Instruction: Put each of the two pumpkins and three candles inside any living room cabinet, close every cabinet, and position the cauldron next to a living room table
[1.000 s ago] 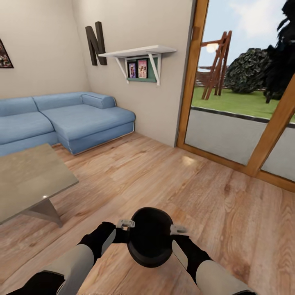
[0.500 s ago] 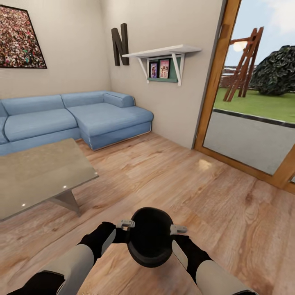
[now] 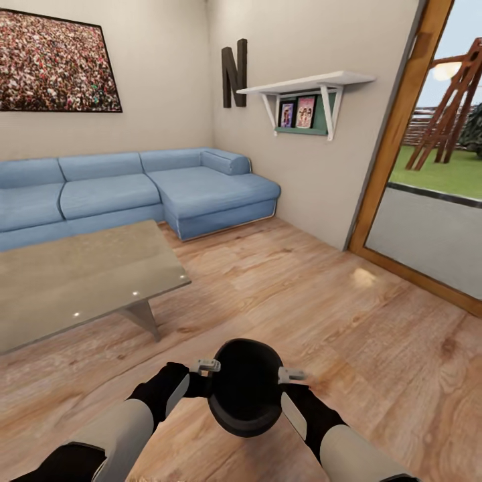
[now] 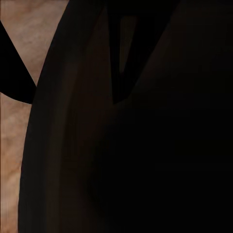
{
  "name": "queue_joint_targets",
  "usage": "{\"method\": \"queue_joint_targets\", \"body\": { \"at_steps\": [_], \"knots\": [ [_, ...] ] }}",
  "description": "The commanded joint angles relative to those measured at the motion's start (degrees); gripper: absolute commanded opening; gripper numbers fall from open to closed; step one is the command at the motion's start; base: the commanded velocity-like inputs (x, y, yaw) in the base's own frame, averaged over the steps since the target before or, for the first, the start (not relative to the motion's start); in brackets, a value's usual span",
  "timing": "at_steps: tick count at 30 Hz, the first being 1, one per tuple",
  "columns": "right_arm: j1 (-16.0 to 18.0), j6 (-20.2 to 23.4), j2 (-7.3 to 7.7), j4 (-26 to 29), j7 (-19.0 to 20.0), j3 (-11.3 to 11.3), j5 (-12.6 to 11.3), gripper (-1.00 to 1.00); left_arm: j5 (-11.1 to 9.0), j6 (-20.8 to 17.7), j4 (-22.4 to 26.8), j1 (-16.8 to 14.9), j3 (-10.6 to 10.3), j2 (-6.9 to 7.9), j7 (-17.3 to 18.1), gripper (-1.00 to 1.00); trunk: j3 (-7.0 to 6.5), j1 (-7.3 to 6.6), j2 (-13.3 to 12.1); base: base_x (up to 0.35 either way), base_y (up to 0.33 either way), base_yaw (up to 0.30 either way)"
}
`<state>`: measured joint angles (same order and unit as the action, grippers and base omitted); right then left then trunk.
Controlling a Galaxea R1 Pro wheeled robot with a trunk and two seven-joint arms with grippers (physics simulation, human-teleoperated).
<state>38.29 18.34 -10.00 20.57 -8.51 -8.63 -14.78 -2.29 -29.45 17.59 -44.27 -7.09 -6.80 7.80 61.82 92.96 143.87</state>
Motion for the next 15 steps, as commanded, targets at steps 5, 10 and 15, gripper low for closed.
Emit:
{"method": "queue_joint_targets", "body": {
  "at_steps": [5, 10, 15],
  "knots": [
    [0.0, 0.1, 0.00, 0.4, -0.2, -0.9, -1.2, -1.00, 0.1, -0.3, 0.0, 0.0, -0.3, 0.03, 0.0, -1.00, 0.05, -0.02, 0.0, 0.000, 0.000, 0.289],
    [0.0, 0.1, 0.00, 0.4, -0.1, -0.9, -1.2, -1.00, 0.1, -0.3, 0.0, 0.0, -0.3, 0.03, 0.0, -1.00, 0.05, -0.02, 0.0, 0.000, 0.000, 0.289],
    [0.0, 0.1, 0.00, 0.5, -0.1, -0.9, -1.2, -1.00, 0.1, -0.3, 0.0, 0.0, -0.3, 0.03, 0.0, -1.00, 0.05, -0.02, 0.0, 0.000, 0.000, 0.289]
  ]
}}
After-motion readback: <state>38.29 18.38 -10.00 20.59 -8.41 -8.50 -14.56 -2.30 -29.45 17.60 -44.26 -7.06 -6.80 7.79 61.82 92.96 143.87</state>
